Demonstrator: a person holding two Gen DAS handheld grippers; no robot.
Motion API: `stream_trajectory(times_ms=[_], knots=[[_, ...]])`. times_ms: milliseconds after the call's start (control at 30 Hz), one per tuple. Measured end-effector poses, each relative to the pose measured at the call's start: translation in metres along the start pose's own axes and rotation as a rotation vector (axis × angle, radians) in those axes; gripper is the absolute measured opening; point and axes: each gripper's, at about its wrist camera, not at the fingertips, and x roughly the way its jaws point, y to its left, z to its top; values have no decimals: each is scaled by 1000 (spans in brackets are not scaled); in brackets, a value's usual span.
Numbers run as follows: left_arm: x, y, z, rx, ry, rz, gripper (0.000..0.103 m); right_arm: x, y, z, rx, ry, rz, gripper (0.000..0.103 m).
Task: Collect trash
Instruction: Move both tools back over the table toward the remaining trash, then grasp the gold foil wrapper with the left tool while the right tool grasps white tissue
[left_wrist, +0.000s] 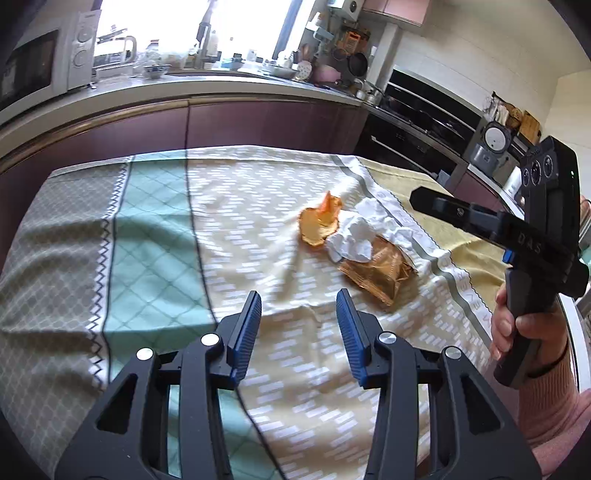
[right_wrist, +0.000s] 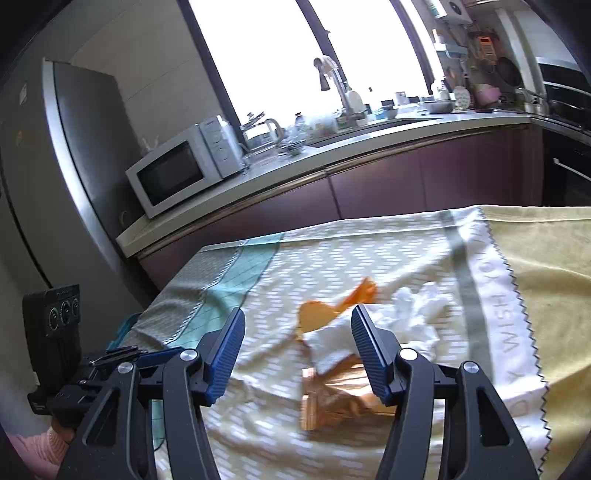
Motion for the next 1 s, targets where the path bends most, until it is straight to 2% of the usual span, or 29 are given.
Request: stream_trajectory(times_ms=[100, 200, 367, 600, 800, 1000], knots=[[20, -21, 1, 33, 39, -35, 43, -1, -26, 0, 18, 11, -47, 58], [40, -39, 3, 45, 81, -70, 46, 5, -44, -2, 37, 35, -58, 58], [70, -58, 10, 41, 139, -96, 48, 18, -54, -4, 34, 75, -67, 58], [92, -74, 21, 75, 150, -62, 57, 37, -54, -9, 32, 136, -40, 58], [109, -78, 24, 94, 194, -41, 56, 46, -63, -11, 68, 175, -27, 55], [113, -79, 26, 102, 190, -21, 51, 46, -78, -11, 121, 186, -12, 31]])
